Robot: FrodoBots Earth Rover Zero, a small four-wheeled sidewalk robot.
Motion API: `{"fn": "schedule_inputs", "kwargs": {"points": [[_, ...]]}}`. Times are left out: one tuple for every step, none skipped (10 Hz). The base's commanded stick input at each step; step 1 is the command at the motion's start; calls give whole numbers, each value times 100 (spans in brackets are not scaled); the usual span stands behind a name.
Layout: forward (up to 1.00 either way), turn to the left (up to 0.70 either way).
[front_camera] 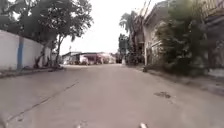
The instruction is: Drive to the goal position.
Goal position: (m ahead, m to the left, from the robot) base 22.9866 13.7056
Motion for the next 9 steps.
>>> {"fn": "schedule_inputs", "kwargs": {"points": [[100, 0], [100, 0], [100, 0], [100, 0], [100, 0], [100, 0], [100, 0], [100, 0], [100, 0]]}}
